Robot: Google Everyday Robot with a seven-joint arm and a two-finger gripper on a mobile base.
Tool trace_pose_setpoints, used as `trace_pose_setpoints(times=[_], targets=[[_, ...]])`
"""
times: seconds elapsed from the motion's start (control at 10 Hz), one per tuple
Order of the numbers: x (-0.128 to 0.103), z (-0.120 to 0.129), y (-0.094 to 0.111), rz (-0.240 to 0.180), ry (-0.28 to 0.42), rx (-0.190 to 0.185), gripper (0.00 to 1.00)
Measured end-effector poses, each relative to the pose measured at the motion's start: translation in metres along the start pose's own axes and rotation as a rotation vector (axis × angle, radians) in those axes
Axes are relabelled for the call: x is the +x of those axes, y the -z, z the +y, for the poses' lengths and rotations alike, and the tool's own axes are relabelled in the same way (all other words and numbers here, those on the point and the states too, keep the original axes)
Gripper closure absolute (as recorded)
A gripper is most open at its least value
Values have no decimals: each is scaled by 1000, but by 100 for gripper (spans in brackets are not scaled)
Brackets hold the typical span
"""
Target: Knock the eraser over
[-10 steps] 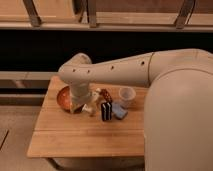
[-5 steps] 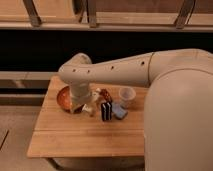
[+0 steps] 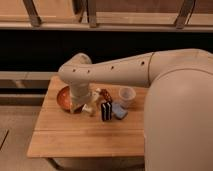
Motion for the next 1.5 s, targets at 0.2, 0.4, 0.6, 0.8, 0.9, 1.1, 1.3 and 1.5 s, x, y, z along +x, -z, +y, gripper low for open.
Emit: trace_pose_setpoints(times=[0.2,0.4,0.6,0.8,0.9,1.1,1.3,1.5], targets=[[0,0,-1,1,0,0,35],[-2,-3,-2,-4,4,23,35],[0,-7,-14,20,-34,46,35],[14,-18,-36,78,-129,36,35],[22,-22,-48,109,-171,29,35],[34,-35,-70,161,-232,25,35],[28,-48,-83,171,-227,13,35],[-2,-59,-87,126,-115,5,35]])
